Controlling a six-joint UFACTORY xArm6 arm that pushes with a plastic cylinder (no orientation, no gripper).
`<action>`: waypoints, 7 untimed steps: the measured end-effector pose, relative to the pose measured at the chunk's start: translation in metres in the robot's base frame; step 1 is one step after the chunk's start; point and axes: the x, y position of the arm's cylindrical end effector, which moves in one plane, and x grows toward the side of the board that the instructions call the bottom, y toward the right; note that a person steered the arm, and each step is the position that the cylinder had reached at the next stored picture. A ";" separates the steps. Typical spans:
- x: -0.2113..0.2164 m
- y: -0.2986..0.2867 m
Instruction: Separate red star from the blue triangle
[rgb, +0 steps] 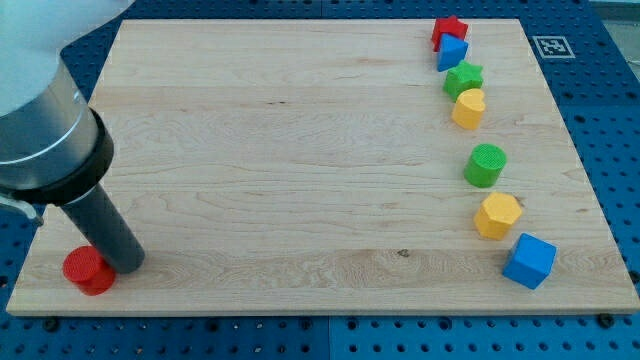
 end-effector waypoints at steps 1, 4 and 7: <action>0.000 0.000; -0.185 0.014; -0.384 0.094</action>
